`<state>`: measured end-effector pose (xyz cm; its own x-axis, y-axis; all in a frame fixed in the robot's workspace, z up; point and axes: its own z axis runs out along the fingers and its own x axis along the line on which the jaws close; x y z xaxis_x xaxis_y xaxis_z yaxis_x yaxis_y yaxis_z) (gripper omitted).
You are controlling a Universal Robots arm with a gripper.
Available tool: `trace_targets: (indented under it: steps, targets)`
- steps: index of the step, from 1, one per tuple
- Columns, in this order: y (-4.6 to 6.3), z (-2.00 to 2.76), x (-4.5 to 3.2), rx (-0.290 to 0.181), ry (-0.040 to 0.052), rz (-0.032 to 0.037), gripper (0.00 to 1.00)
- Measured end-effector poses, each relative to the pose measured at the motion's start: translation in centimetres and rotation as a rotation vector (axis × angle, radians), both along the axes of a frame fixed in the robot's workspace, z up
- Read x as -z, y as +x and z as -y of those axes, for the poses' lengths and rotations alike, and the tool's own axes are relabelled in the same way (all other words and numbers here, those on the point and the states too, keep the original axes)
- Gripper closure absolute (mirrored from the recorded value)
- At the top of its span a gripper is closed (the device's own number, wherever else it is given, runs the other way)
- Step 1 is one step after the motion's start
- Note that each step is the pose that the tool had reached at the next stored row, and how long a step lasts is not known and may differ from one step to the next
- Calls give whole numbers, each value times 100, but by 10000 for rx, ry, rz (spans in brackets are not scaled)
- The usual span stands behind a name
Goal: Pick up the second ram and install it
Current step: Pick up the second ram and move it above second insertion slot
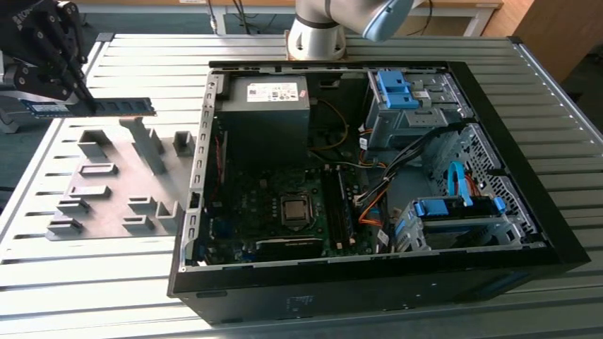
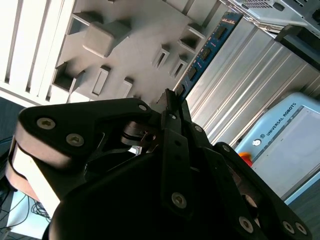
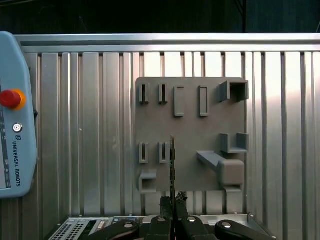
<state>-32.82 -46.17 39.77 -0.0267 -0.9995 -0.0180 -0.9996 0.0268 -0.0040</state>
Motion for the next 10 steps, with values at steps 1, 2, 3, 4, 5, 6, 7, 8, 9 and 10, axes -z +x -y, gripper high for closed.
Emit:
trace_targets:
  steps: [1, 2, 3, 4, 5, 6, 7, 8, 9, 10]
  targets:
    - [5, 0, 0, 0, 0, -1, 86]
    - [9, 0, 0, 0, 0, 0, 86]
    - [13, 0, 0, 0, 0, -1, 86]
    - [18, 0, 0, 0, 0, -1, 86]
    - [22, 0, 0, 0, 0, 0, 86]
    - [26, 0, 0, 0, 0, 0, 86]
    - [31, 0, -1, 0, 0, -1, 86]
    - [35, 0, 0, 0, 0, -1, 86]
    - [41, 0, 0, 0, 0, -1, 86]
    - [48, 0, 0, -1, 0, 0, 86]
